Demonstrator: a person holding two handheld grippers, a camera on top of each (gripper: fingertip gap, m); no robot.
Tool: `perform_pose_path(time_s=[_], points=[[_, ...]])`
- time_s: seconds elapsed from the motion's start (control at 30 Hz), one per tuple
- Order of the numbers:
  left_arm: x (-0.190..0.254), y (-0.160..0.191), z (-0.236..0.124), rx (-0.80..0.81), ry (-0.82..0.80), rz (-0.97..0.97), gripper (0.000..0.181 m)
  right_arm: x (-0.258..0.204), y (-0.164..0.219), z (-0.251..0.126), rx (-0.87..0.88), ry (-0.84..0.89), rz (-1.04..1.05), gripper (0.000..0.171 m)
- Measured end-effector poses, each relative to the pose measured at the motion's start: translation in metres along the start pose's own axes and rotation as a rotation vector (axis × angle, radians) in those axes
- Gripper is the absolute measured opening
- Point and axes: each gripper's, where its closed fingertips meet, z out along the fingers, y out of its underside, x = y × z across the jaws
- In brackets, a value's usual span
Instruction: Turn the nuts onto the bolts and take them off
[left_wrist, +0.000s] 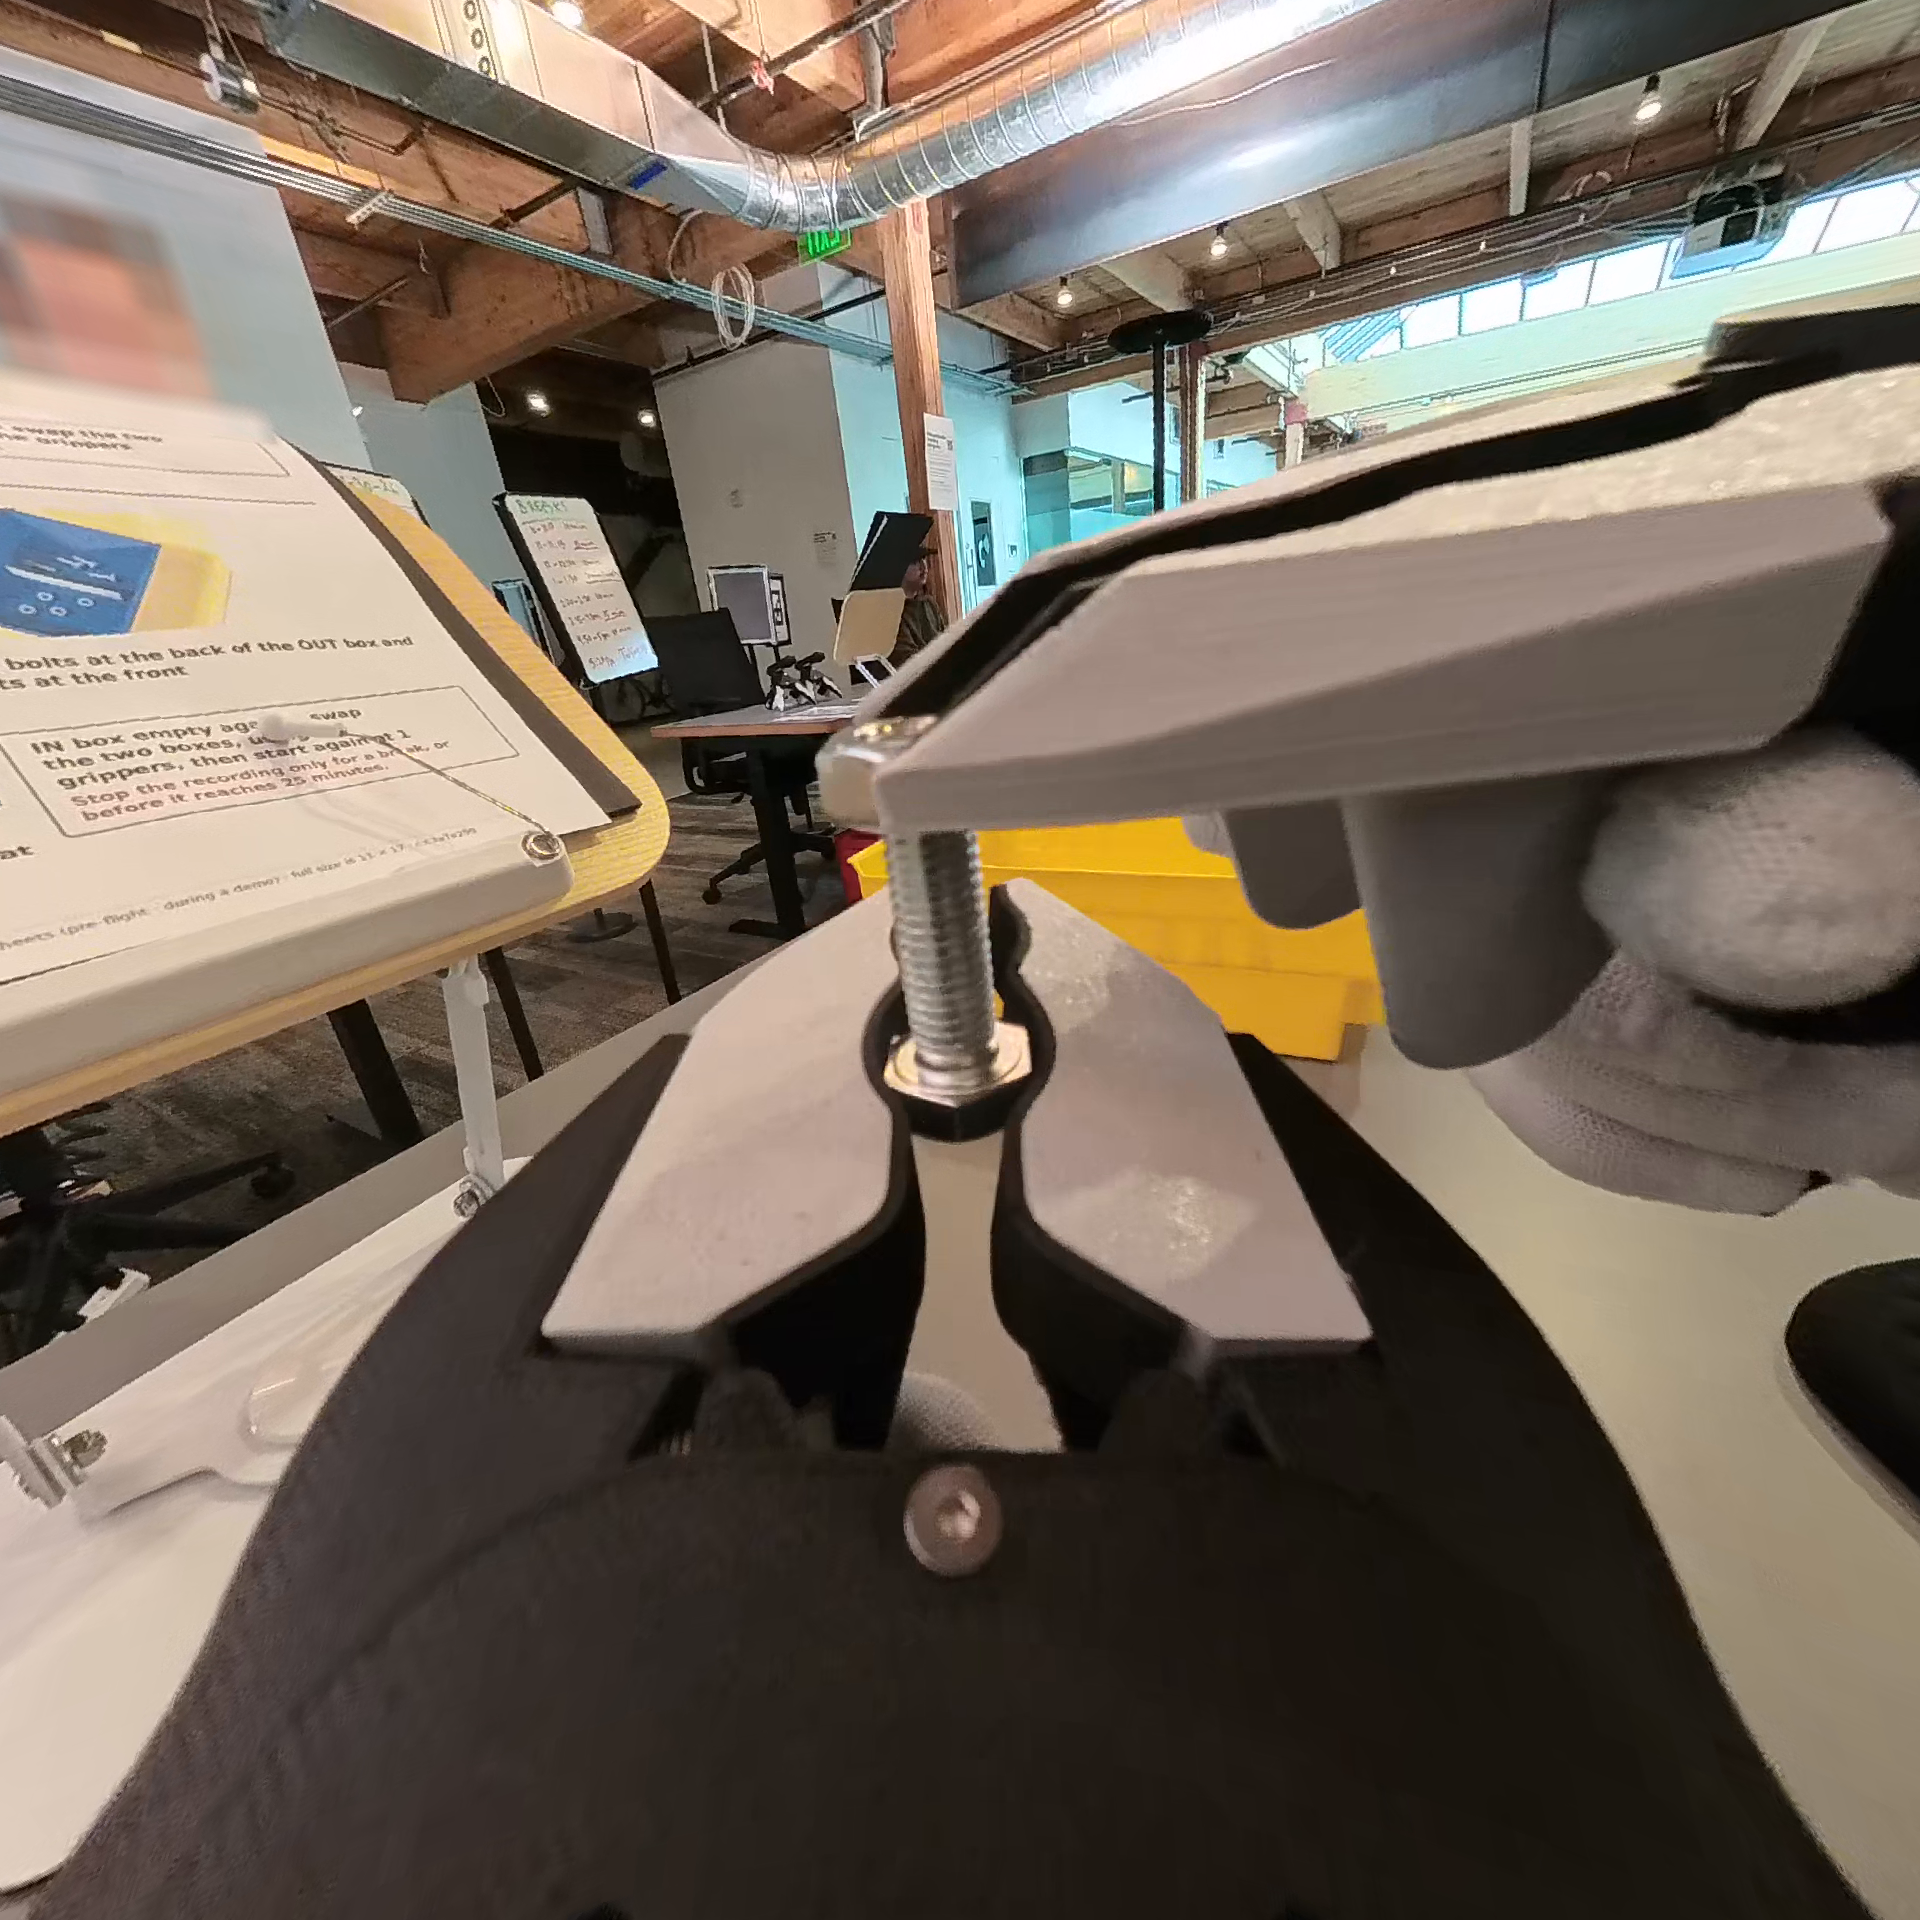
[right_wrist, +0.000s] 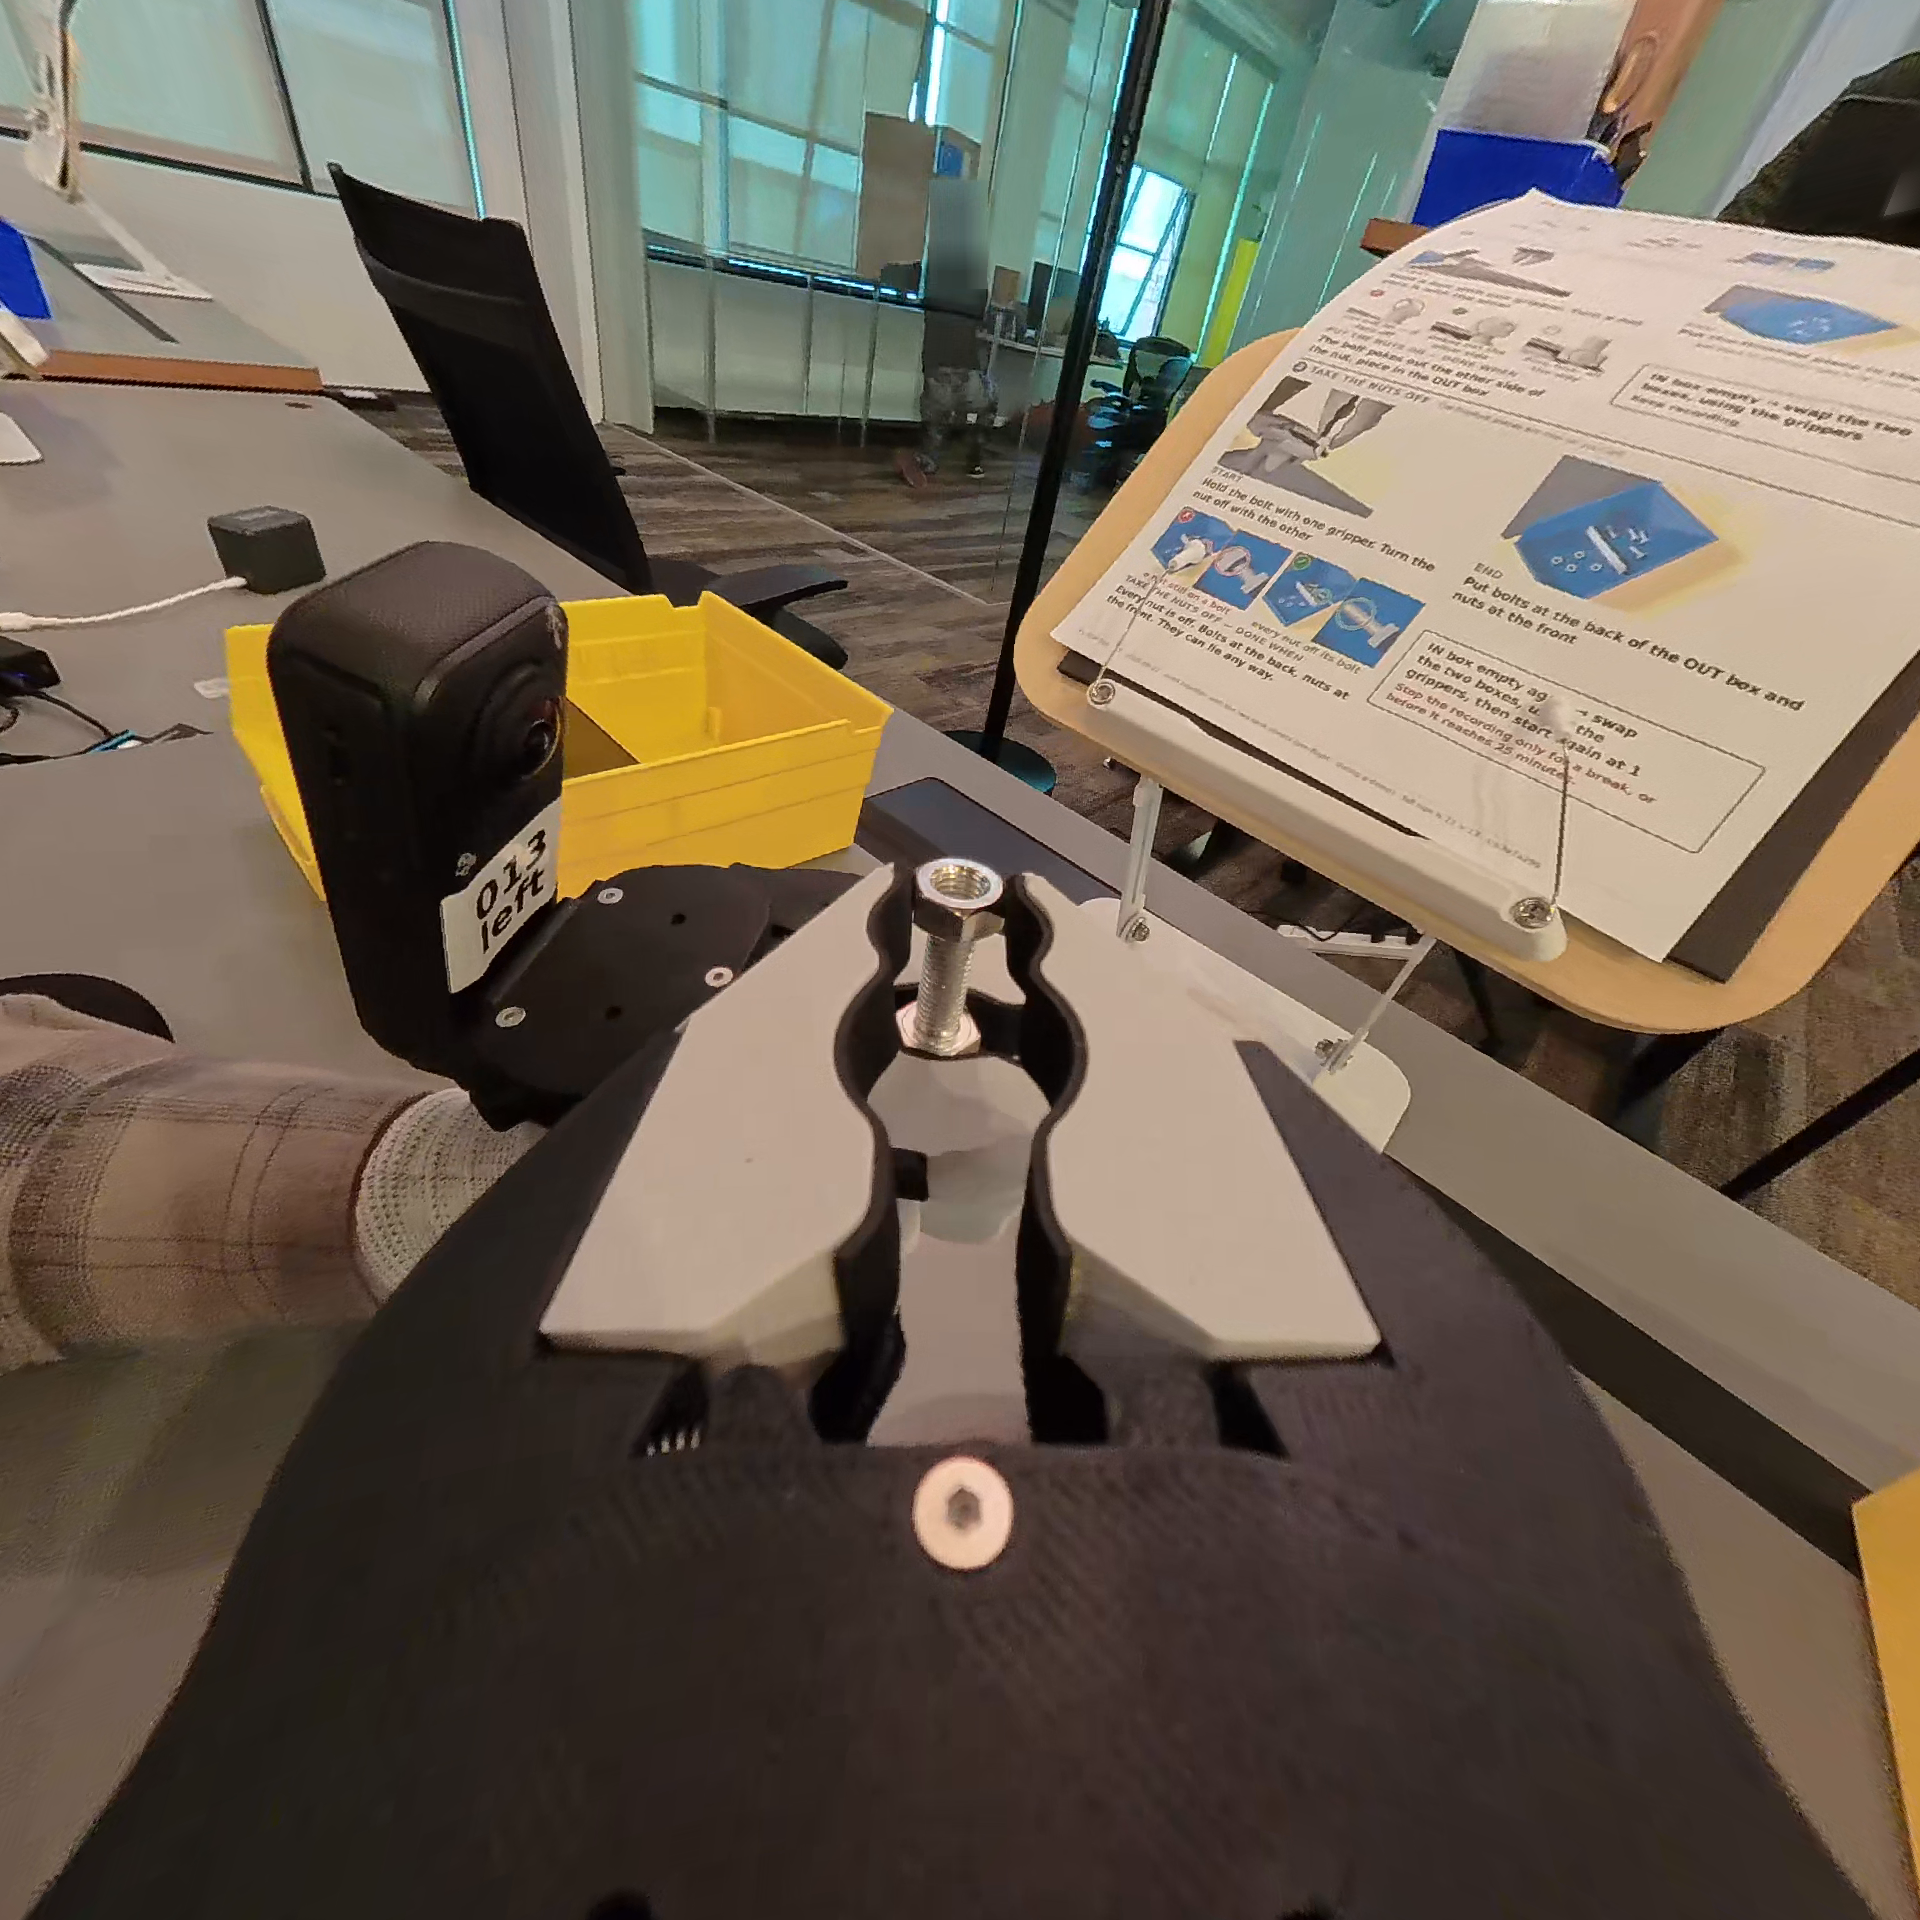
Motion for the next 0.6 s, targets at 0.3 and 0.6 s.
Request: perform_pose_path(time_s=[0.3,0.6], points=[[0.003,-0.001,0.000,0.006,0.019,0.004,0.010,-0.002,-0.003,-0.008,0.014,-0.048,-0.015,0.033],[0.019,-0.005,-0.001,0.012,0.131,0.014,0.010,-0.005,-0.018,-0.022,-0.037,-0.484,-0.066,0.042]])
